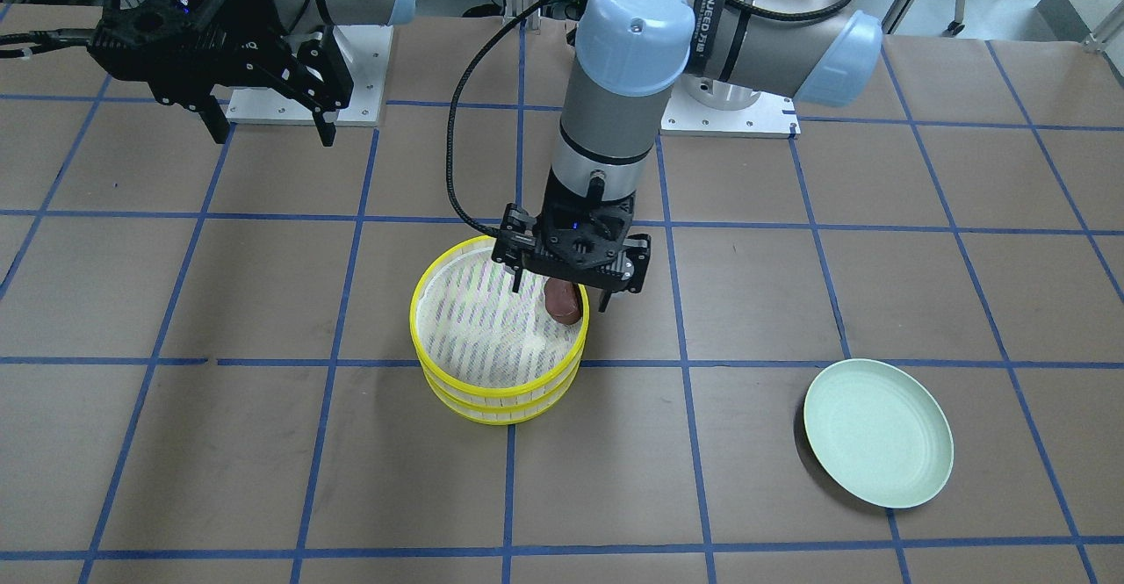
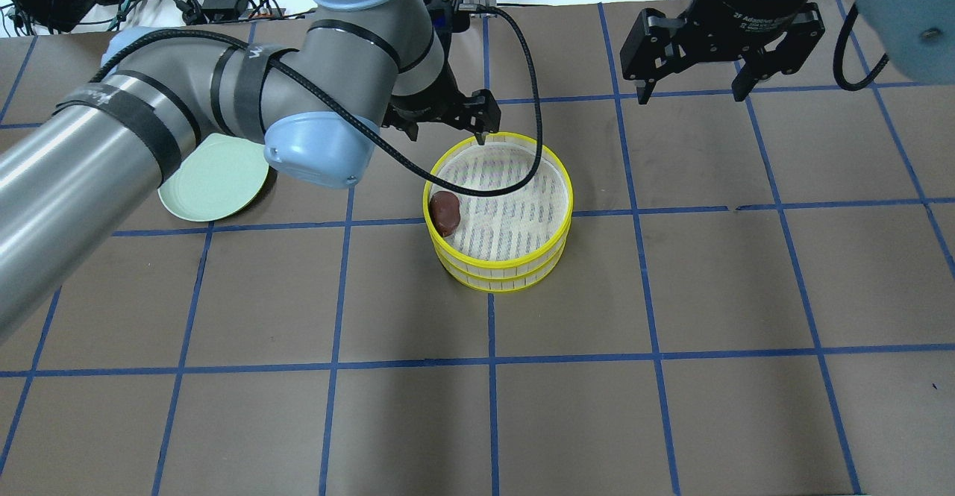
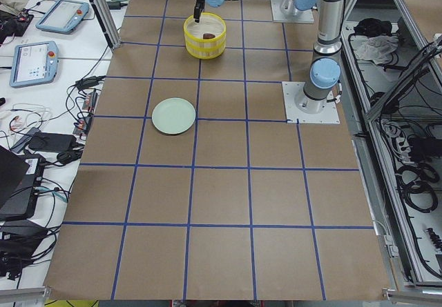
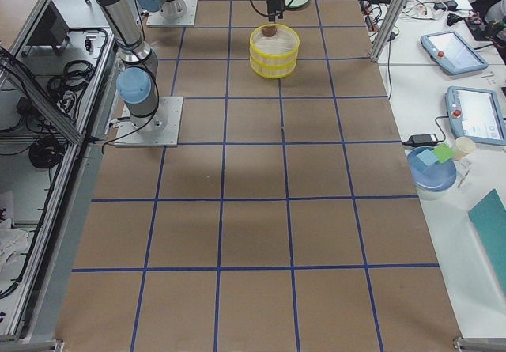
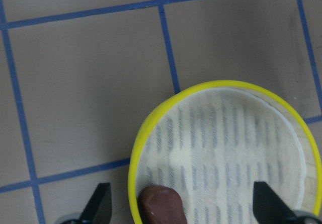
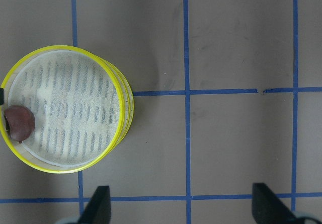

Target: Place buns in different layers of steamer

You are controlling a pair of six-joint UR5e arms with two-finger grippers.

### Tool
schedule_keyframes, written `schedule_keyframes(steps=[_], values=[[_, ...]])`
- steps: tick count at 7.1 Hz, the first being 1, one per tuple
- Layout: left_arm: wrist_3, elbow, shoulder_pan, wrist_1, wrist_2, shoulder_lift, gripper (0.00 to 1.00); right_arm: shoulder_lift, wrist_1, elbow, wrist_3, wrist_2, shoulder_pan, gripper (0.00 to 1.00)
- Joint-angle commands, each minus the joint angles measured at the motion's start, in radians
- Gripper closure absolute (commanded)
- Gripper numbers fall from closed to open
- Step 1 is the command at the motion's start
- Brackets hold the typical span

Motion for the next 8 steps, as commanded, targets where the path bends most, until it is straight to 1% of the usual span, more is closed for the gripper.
schedule_keyframes(steps=[1, 2, 4, 6, 8], values=[[0.039, 0.081, 0.112, -0.153, 0.051, 0.075, 0.0, 0.0, 0.0, 0.0, -0.001, 0.0, 0.0, 0.0], [0.114, 0.118, 0.167, -0.26, 0.102, 0.119, 0.0, 0.0, 0.001, 0.0, 0.0, 0.0, 0.0, 0.0], [0.127, 0.12, 0.25, -0.396, 0.111, 0.197, 0.0, 0.0, 0.001, 0.0, 0.0, 0.0, 0.0, 0.0], [0.136, 0.103, 0.274, -0.471, 0.12, 0.247, 0.0, 0.002, 0.001, 0.0, -0.001, -0.001, 0.0, 0.0], [0.113, 0.083, 0.271, -0.45, 0.116, 0.274, 0.0, 0.002, 0.003, 0.0, -0.003, -0.001, 0.0, 0.0]])
